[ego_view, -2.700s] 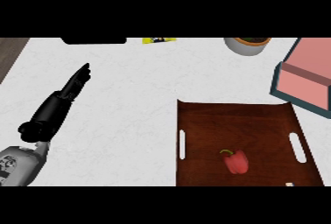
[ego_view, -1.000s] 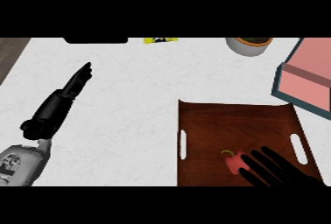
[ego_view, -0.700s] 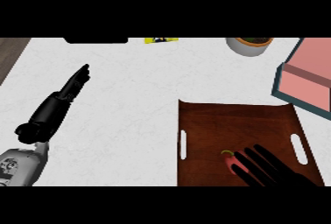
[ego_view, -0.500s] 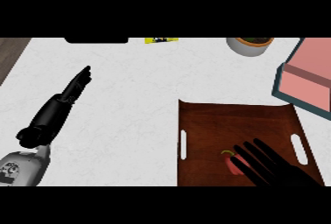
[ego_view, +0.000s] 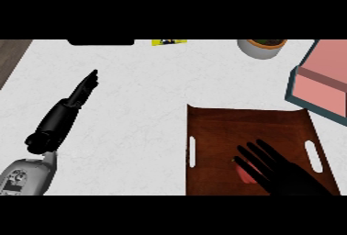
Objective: Pick the bell pepper from the tray and place it in the cardboard box
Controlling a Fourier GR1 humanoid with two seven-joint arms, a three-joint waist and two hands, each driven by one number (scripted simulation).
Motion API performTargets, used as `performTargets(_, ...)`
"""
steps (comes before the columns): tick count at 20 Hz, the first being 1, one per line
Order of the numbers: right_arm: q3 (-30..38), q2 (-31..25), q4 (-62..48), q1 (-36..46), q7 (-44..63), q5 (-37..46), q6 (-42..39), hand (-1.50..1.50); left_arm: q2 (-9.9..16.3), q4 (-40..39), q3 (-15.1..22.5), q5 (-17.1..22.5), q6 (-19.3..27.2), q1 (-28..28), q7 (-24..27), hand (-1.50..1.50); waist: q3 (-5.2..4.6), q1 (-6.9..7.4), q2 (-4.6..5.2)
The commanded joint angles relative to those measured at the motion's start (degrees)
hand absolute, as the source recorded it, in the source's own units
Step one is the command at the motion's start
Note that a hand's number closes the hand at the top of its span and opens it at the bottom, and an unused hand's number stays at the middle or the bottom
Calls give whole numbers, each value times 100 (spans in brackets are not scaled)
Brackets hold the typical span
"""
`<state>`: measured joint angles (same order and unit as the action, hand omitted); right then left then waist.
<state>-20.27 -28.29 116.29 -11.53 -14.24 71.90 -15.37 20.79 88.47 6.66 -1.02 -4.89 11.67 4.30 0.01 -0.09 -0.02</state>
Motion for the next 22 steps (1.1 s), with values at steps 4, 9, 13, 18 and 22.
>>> performTargets(4, -123, 302, -463, -52, -118, 421, 115, -150, -260, 93, -170, -175, -216, -39, -73, 0, 0, -2, -2)
performTargets(9, 45, 614, -1019, 243, -1, 719, 529, -150, -253, 166, -381, -217, -368, 66, -196, 0, 0, 1, -1)
performTargets(13, -184, 901, -1494, 291, -25, 954, 738, -150, -343, -319, -501, -326, -478, 154, 221, 0, 0, -5, 4)
performTargets(18, 289, 669, -1981, 598, -695, 625, 728, -150, -305, -539, -755, -313, -715, 235, 341, 0, 0, -4, 7)
performTargets(22, -207, 874, -2235, 538, -885, 1049, 1567, 150, -567, -419, -488, -611, -481, 58, 387, 0, 1, -3, 9)
